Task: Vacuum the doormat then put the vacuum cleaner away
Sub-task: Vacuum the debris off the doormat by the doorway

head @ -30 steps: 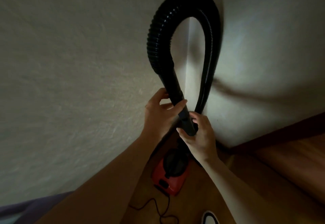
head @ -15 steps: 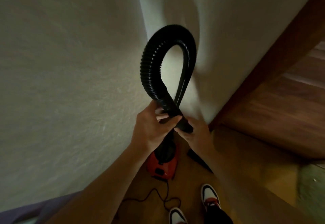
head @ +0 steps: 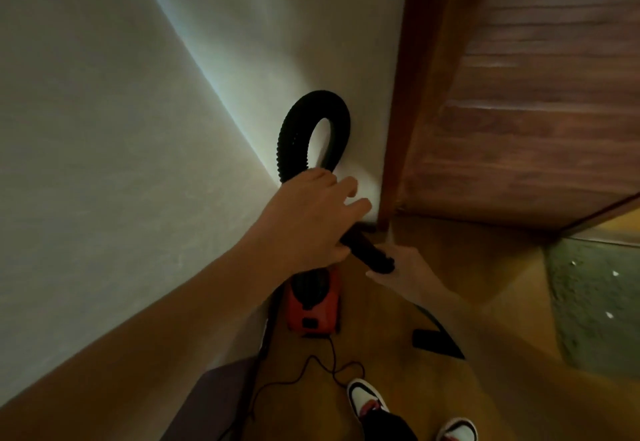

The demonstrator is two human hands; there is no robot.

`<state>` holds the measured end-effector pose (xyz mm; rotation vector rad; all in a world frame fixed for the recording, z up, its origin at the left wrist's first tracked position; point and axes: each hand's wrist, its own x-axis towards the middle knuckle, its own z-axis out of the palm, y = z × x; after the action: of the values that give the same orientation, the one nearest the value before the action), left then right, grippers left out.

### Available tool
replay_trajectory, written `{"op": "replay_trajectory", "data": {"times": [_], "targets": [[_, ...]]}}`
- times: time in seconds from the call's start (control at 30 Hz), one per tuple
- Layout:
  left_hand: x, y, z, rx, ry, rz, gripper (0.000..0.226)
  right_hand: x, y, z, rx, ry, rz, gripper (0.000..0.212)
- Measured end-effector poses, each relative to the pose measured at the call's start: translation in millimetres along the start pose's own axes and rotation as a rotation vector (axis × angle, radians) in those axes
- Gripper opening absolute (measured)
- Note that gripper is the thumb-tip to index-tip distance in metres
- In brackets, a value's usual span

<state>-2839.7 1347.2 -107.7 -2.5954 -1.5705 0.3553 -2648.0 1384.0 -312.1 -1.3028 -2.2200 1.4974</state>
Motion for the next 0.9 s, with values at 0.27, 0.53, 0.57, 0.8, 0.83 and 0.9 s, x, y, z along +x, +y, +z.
{"op": "replay_trajectory", "data": {"times": [0.27,0.53,0.57,0.8,0.83,0.9], "targets": [[63.9,44.4,-19.4,0.006,-0.492,-0.071,0.054,-50.7,33.8,-58.4,-0.029,-0.055,0.046,0.042],[90.3,101.2,12.5,-0.490,-0.658,-0.208,0.030,-106.5,96.7,-104.7,0.053,0.034,0.092,0.038],[89.7,108.7,18.8,-0.564,-0.669,-0.237,0.029,-112.3,105.1,-107.9,0.046,0.032,0.093,0.039],[83.1,180.4,37.3,-0.999,-0.668,-0.445,0.019,-189.8,152.4,-106.5,0.073,0.436,0.225,0.059],[81.6,193.1,40.3,-1.068,-0.664,-0.489,0.015,-204.4,155.0,-102.4,0.201,0.551,0.280,0.061],[77.1,223.0,46.5,-1.184,-0.646,-0.573,0.011,-226.0,157.6,-93.3,0.460,0.751,0.435,0.062]]}}
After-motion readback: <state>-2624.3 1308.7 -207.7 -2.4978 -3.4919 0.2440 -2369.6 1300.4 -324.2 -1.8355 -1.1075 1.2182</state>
